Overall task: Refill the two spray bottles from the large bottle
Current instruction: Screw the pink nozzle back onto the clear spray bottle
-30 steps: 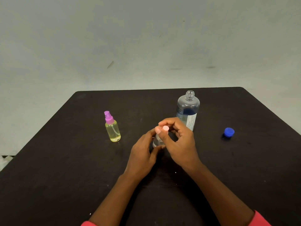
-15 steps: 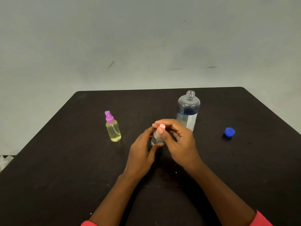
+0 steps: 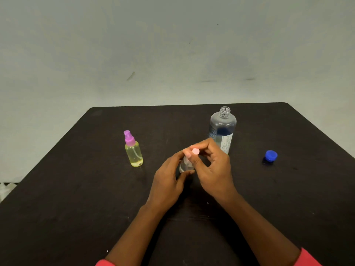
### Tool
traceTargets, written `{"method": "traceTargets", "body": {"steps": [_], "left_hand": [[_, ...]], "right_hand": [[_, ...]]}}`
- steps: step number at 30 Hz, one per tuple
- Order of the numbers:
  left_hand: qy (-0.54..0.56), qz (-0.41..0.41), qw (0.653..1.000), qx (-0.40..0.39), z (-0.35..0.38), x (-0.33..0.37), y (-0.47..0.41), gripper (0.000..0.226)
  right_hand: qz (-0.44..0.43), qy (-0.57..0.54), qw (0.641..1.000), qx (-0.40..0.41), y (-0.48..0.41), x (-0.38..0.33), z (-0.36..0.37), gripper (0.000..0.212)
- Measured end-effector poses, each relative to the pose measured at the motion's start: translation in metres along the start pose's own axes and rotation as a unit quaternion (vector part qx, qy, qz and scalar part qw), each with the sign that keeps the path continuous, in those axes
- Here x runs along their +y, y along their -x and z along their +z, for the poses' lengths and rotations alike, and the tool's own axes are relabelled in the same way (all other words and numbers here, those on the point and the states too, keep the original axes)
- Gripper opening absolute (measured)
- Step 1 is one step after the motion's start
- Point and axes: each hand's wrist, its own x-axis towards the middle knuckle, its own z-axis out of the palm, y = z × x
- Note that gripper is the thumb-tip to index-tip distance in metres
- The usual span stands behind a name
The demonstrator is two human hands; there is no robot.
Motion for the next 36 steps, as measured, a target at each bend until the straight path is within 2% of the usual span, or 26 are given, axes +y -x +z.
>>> {"method": "traceTargets", "body": {"steps": [5,10,15,21,24,27,31,36], "left_hand": [[-0.014,0.003,1.000,-0.014,0.0020,-0.0018,-0.0006,0.053],[-0.001,0.005,1.000,0.006,0.0002,-0.0013,-0.0005,0.052],[-0.020,0.007,1.000,-0.010,0.0021,0.0000,0.0008,0.053],[0.007,-0.008,1.000,0.003,0.0008,-0.0007,-0.0006,0.052],[-0.002,-0.009,1.000,-0.005,0.0023,-0.0012,0.0000,0.051],[-0.005,-0.015,1.000,-0.014,0.0039,-0.0012,-0.0001,0.051],[0.021,-0.017,1.000,0.004,0.0016,-0.0009,-0.0006,0.053],[0.008,-0.013,1.000,-0.005,0.0018,0.0006,-0.0004,0.057]], "right_hand": [[0.034,-0.010,0.999,0.012,-0.0009,-0.0017,-0.0009,0.017],[-0.019,0.002,0.999,-0.032,-0.0005,0.0003,-0.0008,0.018],[0.015,0.023,0.999,0.025,-0.0005,0.0004,-0.0008,0.022],[-0.013,0.003,0.999,-0.043,-0.0019,0.0008,-0.0022,0.017],[0.002,0.016,1.000,-0.008,-0.0013,-0.0006,-0.0028,0.010],[0.025,0.007,1.000,0.002,-0.0021,-0.0009,-0.0043,0.013],[0.010,-0.020,0.999,-0.045,-0.0026,-0.0024,-0.0042,0.023],[0.024,0.001,1.000,-0.019,-0.0013,-0.0023,-0.0034,0.005]]}}
